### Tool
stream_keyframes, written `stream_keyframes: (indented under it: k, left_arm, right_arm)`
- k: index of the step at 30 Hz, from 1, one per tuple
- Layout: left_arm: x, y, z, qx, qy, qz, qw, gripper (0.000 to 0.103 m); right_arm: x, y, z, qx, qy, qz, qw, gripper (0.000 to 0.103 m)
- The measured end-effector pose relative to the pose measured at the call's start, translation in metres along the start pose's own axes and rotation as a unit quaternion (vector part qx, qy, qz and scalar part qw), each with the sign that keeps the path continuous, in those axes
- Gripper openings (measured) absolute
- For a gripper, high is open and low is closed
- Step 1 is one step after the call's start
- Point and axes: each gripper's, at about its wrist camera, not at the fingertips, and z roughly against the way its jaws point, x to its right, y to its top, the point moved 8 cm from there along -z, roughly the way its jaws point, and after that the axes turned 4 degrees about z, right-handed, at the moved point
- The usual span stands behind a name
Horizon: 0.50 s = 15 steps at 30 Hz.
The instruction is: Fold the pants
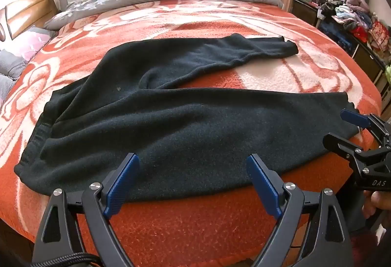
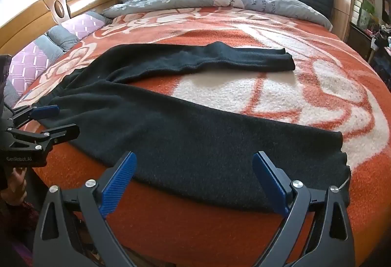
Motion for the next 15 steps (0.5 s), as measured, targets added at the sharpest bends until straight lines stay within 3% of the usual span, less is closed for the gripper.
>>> stream_keyframes:
  k: [15]
  left_arm:
    - [0.0050, -0.0020, 0.0037, 0.000, -0.001, 0.000, 1.0000, 0.090]
  right_arm:
    - [-0.0047, 0.0002, 0.0005, -0.001, -0.005, 0.004, 1.000, 0.096]
